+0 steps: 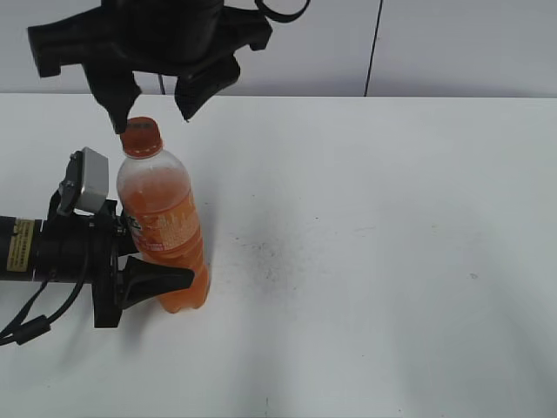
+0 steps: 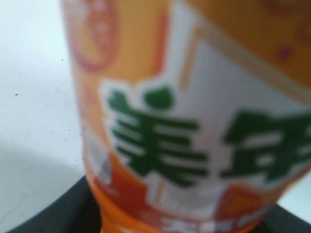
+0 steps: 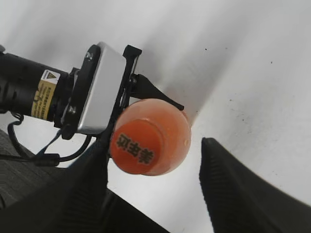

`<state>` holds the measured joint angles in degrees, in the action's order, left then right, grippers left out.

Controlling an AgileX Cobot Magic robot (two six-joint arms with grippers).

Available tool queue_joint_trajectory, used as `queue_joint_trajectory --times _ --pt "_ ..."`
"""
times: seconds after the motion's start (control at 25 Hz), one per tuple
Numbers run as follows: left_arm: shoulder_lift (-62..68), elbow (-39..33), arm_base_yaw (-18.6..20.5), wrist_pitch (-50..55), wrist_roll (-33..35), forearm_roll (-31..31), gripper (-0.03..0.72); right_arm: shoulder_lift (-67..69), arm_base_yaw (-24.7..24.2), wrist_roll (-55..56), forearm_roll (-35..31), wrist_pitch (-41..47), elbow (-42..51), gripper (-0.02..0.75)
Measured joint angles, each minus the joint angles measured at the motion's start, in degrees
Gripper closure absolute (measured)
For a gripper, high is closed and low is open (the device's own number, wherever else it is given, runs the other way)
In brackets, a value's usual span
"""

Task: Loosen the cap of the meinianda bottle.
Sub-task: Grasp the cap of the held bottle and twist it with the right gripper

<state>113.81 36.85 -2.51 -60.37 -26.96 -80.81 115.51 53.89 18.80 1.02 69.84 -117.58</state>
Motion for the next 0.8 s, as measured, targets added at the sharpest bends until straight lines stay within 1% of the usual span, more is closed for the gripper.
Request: queue_joint_trajectory --times 0.2,0.8 --pt "0.0 0.0 0.0 0.0 -0.2 0.0 0.290 0.0 0.1 1.4 -1.4 0.0 0.0 0.289" --pt "0.0 0.0 0.0 0.1 -0.4 0.0 0.290 2.5 0.5 1.5 -1.5 0.0 -1.8 0.289"
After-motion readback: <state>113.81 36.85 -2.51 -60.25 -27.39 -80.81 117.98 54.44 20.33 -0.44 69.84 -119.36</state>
